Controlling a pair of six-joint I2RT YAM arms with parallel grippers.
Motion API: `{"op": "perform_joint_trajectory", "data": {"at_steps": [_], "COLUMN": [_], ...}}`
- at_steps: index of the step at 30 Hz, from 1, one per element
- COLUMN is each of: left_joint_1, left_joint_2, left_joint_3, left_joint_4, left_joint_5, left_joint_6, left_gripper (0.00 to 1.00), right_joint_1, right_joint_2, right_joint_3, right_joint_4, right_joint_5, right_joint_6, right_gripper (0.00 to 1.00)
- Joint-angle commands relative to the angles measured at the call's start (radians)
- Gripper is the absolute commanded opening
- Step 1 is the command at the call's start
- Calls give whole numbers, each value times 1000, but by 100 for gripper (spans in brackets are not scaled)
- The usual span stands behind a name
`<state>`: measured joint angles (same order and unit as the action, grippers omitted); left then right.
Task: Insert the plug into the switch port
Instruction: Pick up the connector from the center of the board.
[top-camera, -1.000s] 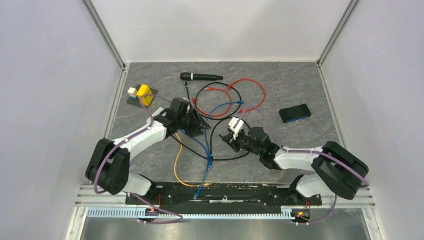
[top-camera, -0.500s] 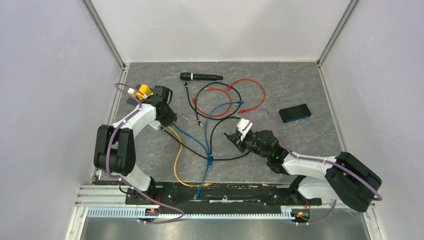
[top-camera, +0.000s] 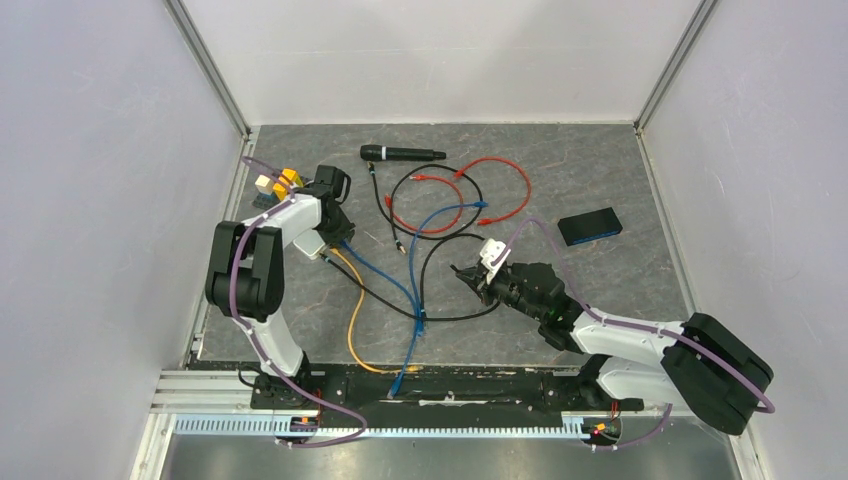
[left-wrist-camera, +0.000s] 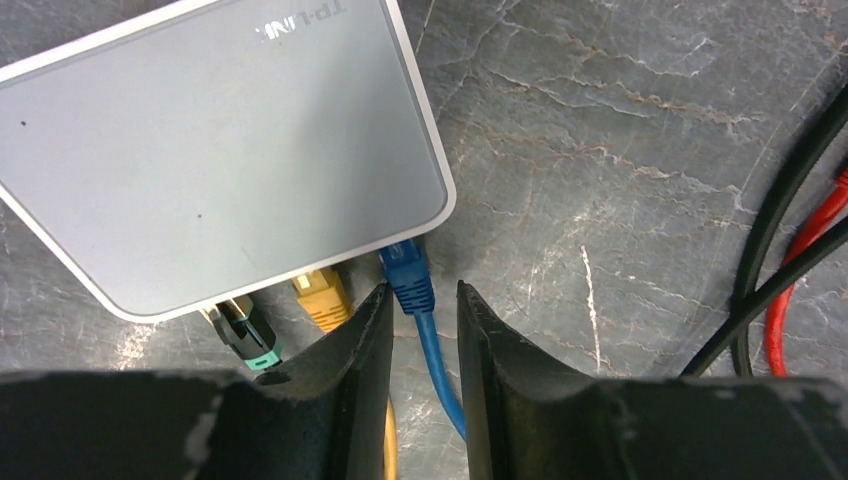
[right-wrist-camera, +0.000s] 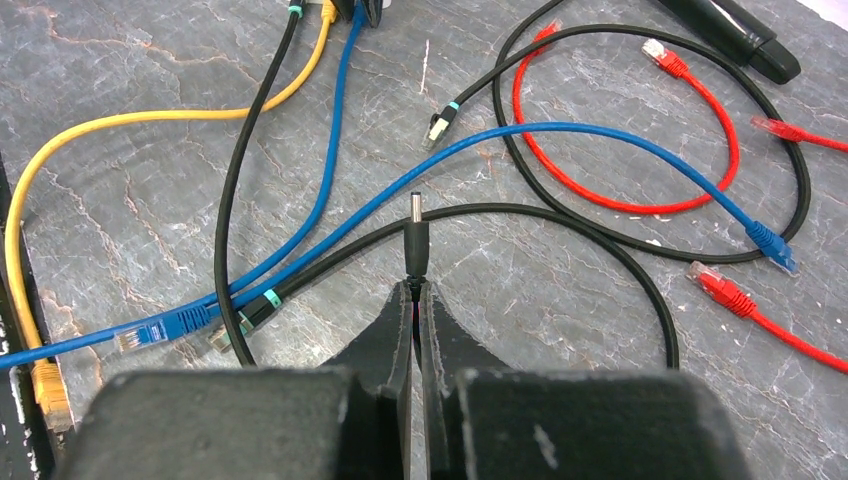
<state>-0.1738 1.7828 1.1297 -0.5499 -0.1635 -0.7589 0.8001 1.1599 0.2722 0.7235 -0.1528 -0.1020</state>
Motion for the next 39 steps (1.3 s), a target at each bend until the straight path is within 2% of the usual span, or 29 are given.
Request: {"op": "perform_joint_trajectory", "data": {"at_steps": [1,8,14,17,22,27,31,33,35,39], "left_joint_1": [5,9,8,1,-22,-88,-98,-98,-98,-96], "left_joint_2": [20,14,47,12,-20,-28,-38,-41,-43,-76], "left_joint_3": [47,28,21,-30,-80,-73,-87,-93,-82,-82], "left_joint_4": [-6,-1,-15,16,90,87,74,56,19,-2], "left_joint_5": [-46,-65,11,56,180,224,292,295,257,234], "left_joint_6": [60,93,150,188,302,427,489,495,459,415], "left_gripper": [35,33,13,8,8,8,8,10,17,48], "right_joint_1": [-6,-19,-28,-43,-71,-80,-89,-90,-91,-92], "right_joint_2": [-10,33,119,170,268,391,490,535,582,677], "right_joint_3": [12,80,235,320,479,619,696,718,744,822], "right_joint_4": [17,-7,-103,-152,-229,-292,-325,-328,-333,-364], "right_joint_5": [0,8,-11,0,-44,-77,-94,-116,-118,-108], "right_joint_6": [-20,-41,-131,-179,-252,-316,-376,-423,-475,-555], "right_gripper": [0,0,0,0,0,0,0,0,0,0]}}
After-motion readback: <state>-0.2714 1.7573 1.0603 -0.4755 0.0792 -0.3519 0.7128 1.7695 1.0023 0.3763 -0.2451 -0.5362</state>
